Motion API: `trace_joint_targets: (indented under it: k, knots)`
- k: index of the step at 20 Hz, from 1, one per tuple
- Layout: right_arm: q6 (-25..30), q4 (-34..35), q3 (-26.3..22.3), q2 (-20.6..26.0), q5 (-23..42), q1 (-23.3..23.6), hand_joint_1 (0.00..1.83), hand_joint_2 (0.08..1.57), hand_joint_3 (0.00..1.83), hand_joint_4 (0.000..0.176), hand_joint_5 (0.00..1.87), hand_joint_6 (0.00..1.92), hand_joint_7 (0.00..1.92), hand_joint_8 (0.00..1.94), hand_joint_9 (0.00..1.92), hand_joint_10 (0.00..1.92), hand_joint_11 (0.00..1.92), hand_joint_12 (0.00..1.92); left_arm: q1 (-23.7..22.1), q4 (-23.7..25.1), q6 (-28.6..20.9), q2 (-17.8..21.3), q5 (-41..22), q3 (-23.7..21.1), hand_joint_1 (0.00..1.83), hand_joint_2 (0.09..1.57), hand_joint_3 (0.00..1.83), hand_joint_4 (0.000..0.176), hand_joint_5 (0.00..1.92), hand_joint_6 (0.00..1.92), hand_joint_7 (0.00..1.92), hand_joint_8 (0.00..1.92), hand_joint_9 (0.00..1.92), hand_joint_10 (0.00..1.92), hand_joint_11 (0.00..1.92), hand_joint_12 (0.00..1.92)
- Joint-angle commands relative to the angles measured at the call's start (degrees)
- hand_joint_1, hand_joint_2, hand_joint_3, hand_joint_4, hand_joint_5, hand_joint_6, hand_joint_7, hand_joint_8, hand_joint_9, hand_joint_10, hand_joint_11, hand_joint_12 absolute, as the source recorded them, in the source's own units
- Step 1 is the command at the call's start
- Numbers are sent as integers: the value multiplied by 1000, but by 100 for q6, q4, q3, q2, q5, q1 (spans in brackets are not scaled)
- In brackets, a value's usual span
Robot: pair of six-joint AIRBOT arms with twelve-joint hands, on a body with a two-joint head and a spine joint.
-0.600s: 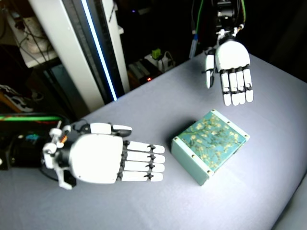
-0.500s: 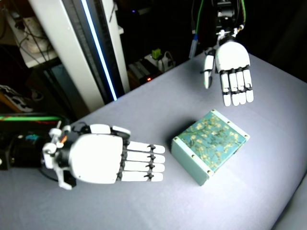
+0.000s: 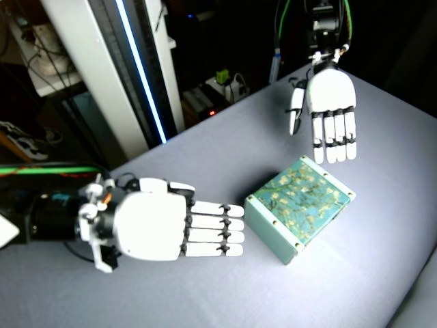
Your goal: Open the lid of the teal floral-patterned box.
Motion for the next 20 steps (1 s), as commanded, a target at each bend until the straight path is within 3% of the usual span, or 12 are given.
trace_joint_targets:
  k: [1, 4, 8, 20]
  knots:
    - [38, 203, 19, 5, 465, 77, 0, 1479, 8, 0, 75, 20, 64, 12, 39, 14, 62, 115, -102, 30, -5, -34, -400, 44, 0, 1403, 0, 0, 27, 3, 48, 13, 97, 9, 135, 59]
    - [96, 79, 39, -42, 423, 110, 112, 1498, 1, 0, 116, 10, 115, 9, 62, 8, 83, 134, -183, 112, -5, -108, -319, 78, 0, 1410, 3, 0, 13, 4, 16, 0, 40, 0, 43, 19]
    - [170, -43, 47, -112, 418, 153, 28, 1461, 0, 0, 89, 2, 93, 1, 54, 3, 104, 166, -269, 156, -5, -178, -325, 99, 0, 1424, 7, 0, 0, 0, 0, 0, 0, 0, 4, 3]
    - [197, 210, 43, -268, 802, 205, 0, 1404, 0, 0, 72, 8, 66, 11, 42, 9, 60, 158, -247, 395, -600, -195, -976, 31, 0, 1446, 8, 0, 3, 1, 39, 14, 109, 23, 127, 55]
